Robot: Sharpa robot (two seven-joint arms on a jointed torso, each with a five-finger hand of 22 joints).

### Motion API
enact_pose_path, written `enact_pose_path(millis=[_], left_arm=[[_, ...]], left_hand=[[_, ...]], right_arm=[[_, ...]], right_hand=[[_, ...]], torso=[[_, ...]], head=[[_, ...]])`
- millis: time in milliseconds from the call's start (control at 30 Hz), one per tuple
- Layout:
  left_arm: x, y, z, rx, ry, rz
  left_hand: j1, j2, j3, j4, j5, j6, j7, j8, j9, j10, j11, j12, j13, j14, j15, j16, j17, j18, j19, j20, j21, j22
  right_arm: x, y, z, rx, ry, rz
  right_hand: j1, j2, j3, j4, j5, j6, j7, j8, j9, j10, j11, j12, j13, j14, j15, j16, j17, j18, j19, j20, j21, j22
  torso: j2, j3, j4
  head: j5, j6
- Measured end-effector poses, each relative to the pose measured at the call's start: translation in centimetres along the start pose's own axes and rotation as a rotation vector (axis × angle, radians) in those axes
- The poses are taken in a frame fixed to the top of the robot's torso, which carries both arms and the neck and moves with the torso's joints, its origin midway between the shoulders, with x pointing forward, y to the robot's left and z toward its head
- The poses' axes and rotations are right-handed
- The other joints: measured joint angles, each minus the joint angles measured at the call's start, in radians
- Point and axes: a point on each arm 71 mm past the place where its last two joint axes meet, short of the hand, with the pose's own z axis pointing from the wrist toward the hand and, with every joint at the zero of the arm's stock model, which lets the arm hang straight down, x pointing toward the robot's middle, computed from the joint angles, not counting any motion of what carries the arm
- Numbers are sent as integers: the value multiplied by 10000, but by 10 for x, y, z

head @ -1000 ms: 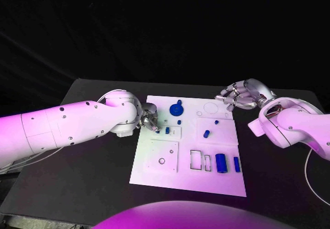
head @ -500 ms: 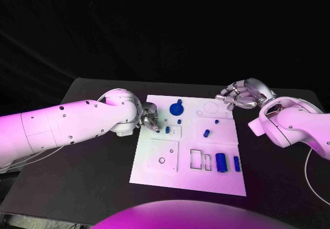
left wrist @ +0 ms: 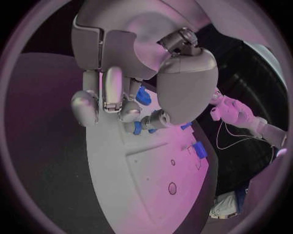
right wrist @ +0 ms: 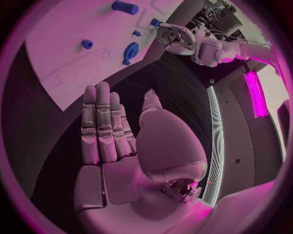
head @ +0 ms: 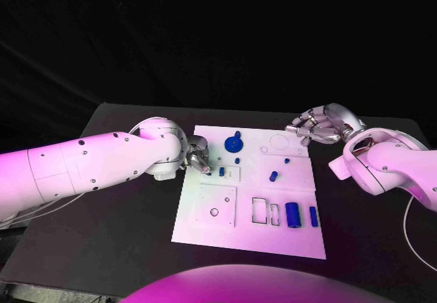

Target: Assemble the parts on the task board

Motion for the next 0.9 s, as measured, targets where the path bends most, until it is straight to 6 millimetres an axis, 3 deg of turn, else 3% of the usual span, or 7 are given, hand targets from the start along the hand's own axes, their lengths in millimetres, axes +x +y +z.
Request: enact_pose_path(millis=[33, 67, 433, 900], left_arm=[[0, 0, 0, -3, 5, -9], [0, 0, 0, -6, 10, -16], [0, 2, 1, -68, 38, -110], [1, 2, 1, -80, 111, -211]], left_hand=[[-13, -13, 19, -18, 0, -5, -9, 10, 0, 0, 0, 0, -5, 0, 0, 0, 0, 0, 0, 0, 0, -4], [-164, 2, 329, -328, -40, -14, -19, 11, -4, 19, -19, 0, -13, 0, 0, 0, 0, -1, 23, -22, 0, -3], [-683, 104, 283, -371, -54, 121, -154, 13, -46, 37, -37, -1, -12, 0, 0, 0, 0, 0, 36, -36, 0, -12], [-868, 187, -518, 66, -89, 236, -193, 11, -87, 35, -36, -1, -5, 0, 1, 0, 0, 0, 70, -70, 0, -25]], right_arm=[[0, 0, 0, 0, 0, 0], [0, 0, 0, 0, 1, 1], [0, 0, 0, 4, -1, 4], [2, 3, -1, -69, 68, 44]], right_hand=[[0, 0, 0, 0, 0, 0, 0, 0, 0, 0, 0, 0, -1, 0, 0, -6, 0, 0, 0, 0, 0, 0], [0, 0, 0, 0, 0, 0, 0, 0, -10, 0, 0, 0, -19, 0, 0, -6, 0, 0, 0, 0, 0, -11], [-45, 45, -56, 1, 0, -1, -1, 0, -17, 0, 0, 0, -84, 0, 0, -47, 1, 0, 0, 0, -40, -49], [-84, 84, -55, 2, 0, -1, -2, 0, -20, 1, 0, -38, -133, 0, 0, -101, 2, 0, -37, 36, -77, -72]], torso=[[-1, 0, 0], [0, 0, 0], [3, 0, -1], [-1, 0, 6]], head=[[-2, -1], [-2, -1], [-22, -7], [-48, -18]])
